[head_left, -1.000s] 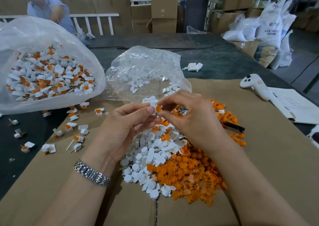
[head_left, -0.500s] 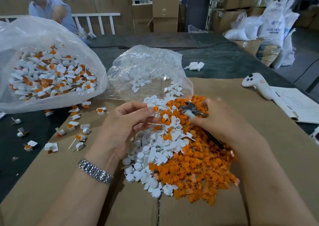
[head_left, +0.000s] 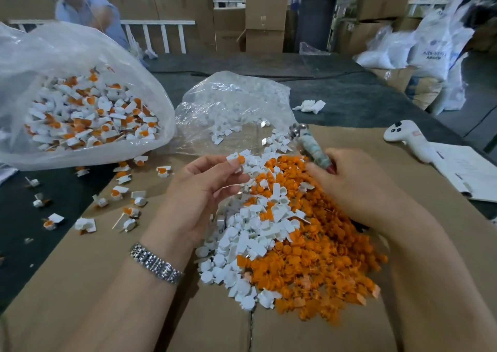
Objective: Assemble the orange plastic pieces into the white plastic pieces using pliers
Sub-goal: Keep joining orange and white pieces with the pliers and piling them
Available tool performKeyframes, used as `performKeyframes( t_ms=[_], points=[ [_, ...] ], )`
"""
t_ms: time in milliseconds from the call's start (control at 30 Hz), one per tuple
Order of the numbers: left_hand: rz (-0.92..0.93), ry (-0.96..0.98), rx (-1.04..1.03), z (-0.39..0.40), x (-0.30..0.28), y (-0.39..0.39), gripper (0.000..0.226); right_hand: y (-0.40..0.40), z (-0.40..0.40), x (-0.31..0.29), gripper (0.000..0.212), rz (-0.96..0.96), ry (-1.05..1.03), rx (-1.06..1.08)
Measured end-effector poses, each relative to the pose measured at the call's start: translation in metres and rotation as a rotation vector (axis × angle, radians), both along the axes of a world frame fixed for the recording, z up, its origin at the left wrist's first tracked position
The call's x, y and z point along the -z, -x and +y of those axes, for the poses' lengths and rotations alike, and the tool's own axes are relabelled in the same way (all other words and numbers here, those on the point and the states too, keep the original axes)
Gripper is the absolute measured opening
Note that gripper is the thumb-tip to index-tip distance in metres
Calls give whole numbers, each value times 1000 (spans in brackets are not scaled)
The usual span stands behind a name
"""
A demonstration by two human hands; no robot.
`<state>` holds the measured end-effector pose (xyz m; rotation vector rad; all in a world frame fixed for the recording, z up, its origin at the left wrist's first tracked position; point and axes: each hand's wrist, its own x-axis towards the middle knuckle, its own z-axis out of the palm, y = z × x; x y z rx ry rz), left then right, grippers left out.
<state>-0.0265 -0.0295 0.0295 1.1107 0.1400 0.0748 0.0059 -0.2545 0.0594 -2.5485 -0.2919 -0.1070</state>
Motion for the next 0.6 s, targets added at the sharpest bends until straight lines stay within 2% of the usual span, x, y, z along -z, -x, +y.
performKeyframes(
  t_ms=[67, 200, 600],
  points=[
    [-16, 10, 8, 0, 0, 0, 10, 5, 3, -6, 33, 47, -23, -140],
    [-49, -6, 9, -3, 1, 0, 10, 10, 21, -13, 42, 105, 56, -321],
    [-104, -2, -35, -3, 3, -2, 20, 16, 39, -15, 41, 149, 128, -341]
  ],
)
